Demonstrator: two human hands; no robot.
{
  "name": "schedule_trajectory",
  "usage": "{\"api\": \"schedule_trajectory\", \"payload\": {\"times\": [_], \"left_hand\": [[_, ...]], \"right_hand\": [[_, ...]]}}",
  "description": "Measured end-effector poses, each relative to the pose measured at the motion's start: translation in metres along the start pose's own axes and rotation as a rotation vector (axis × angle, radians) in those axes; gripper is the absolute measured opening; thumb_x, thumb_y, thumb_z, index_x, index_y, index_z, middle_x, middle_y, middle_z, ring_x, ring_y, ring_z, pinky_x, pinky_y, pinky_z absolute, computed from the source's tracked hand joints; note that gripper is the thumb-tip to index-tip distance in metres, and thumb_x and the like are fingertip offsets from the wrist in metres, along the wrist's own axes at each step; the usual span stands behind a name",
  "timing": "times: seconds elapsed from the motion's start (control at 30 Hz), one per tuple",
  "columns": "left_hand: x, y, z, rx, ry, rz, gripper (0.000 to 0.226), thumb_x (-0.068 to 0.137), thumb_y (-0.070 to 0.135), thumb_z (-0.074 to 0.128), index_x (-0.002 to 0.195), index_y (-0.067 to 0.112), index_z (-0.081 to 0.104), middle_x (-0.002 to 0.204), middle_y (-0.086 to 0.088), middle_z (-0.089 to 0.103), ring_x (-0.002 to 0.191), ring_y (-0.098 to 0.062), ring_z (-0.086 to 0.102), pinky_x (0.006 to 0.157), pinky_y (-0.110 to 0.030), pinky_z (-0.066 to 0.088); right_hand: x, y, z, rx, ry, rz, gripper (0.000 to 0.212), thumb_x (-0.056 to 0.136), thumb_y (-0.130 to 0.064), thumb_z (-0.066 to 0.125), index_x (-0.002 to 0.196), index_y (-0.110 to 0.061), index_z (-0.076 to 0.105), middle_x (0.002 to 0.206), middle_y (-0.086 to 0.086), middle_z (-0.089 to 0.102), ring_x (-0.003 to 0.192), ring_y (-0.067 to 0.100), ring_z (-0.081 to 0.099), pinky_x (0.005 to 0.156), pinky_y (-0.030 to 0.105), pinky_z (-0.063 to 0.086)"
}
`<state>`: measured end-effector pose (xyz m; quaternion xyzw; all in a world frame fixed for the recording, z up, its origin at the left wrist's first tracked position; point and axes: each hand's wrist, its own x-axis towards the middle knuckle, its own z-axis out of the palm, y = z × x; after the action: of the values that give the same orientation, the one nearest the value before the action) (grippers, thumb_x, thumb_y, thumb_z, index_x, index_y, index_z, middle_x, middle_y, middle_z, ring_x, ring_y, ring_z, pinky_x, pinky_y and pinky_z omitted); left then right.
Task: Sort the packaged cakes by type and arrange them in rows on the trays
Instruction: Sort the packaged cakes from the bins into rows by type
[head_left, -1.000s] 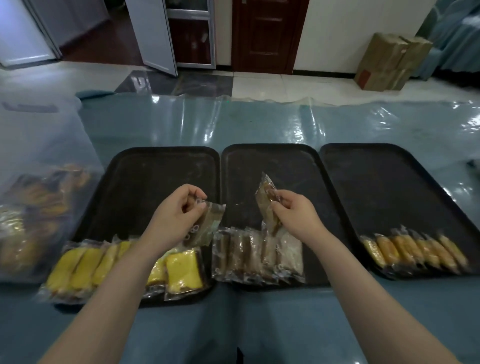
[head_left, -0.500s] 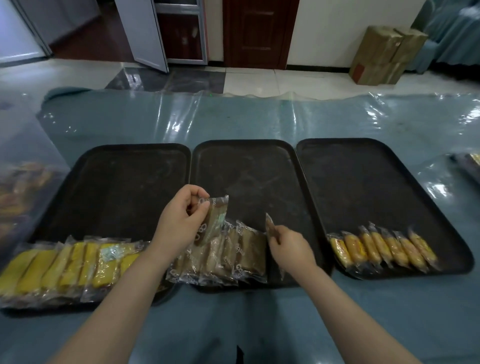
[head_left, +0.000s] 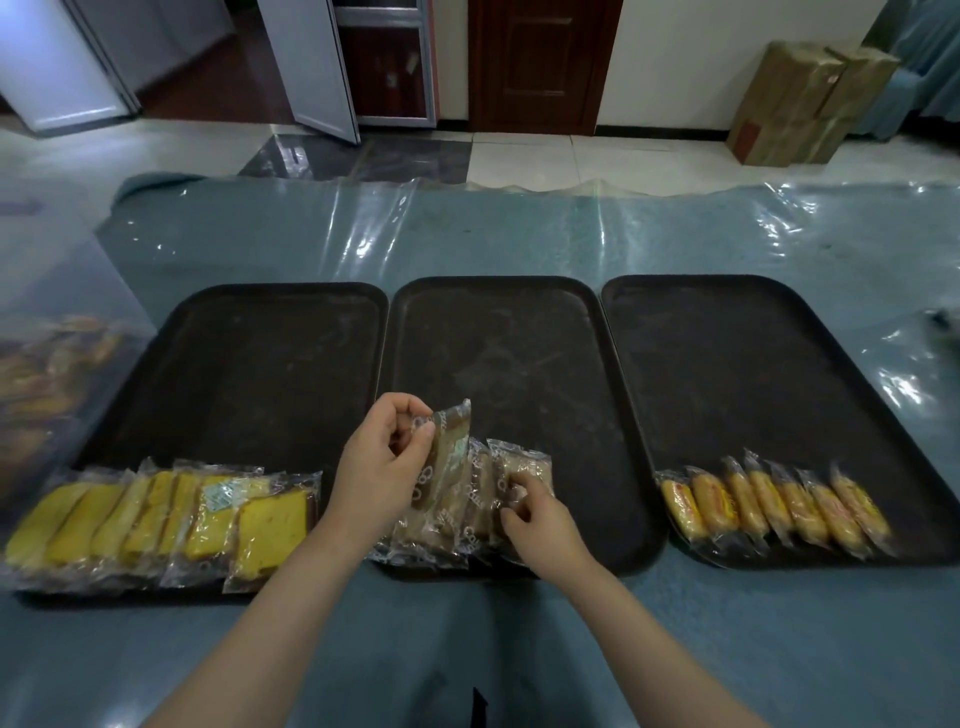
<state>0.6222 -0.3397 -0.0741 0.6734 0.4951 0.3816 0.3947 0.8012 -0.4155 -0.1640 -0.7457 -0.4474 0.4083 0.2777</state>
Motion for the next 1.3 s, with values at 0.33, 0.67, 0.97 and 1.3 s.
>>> {"api": "schedule_trajectory", "payload": {"times": [0.33, 0.67, 0.97, 1.3], "left_hand": [[-0.006, 0.005, 0.019, -0.060, -0.015, -0.047, 0.018, 0.096, 0.015, 0.060, 0.086, 0.030, 0.056, 0.065, 0.012, 0.050, 0.060, -0.005, 0.049, 0.055, -0.020, 0.043], [-0.010, 0.016, 0.031, -0.229, -0.057, -0.018, 0.019, 0.095, 0.010, 0.061, 0.088, 0.028, 0.057, 0.071, 0.006, 0.051, 0.065, -0.010, 0.050, 0.060, -0.025, 0.046], [-0.014, -0.007, 0.047, -0.040, -0.357, -0.062, 0.011, 0.095, 0.021, 0.062, 0.090, 0.029, 0.057, 0.078, 0.008, 0.060, 0.073, -0.011, 0.059, 0.072, -0.038, 0.050], [-0.012, -0.022, 0.046, 0.181, -0.495, -0.118, 0.012, 0.096, 0.019, 0.060, 0.096, 0.030, 0.065, 0.091, 0.011, 0.065, 0.080, 0.001, 0.061, 0.069, -0.017, 0.049]], "right_hand": [[-0.007, -0.010, -0.007, 0.560, 0.013, 0.110, 0.018, 0.101, -0.013, 0.051, 0.118, -0.012, 0.059, 0.087, 0.014, 0.070, 0.067, 0.015, 0.063, 0.064, 0.024, 0.055], [-0.014, -0.027, -0.015, 1.013, -0.084, 0.173, 0.026, 0.102, -0.019, 0.052, 0.125, -0.008, 0.054, 0.101, 0.024, 0.068, 0.077, 0.028, 0.067, 0.069, 0.037, 0.059], [-0.005, 0.002, -0.032, 0.968, 0.156, 0.150, 0.036, 0.096, -0.002, 0.059, 0.127, -0.017, 0.051, 0.103, 0.013, 0.068, 0.086, 0.022, 0.070, 0.068, 0.033, 0.060], [0.008, 0.061, -0.050, 0.381, 0.223, 0.173, 0.045, 0.092, -0.009, 0.065, 0.132, -0.025, 0.052, 0.100, 0.003, 0.069, 0.085, 0.019, 0.069, 0.065, 0.028, 0.058]]}}
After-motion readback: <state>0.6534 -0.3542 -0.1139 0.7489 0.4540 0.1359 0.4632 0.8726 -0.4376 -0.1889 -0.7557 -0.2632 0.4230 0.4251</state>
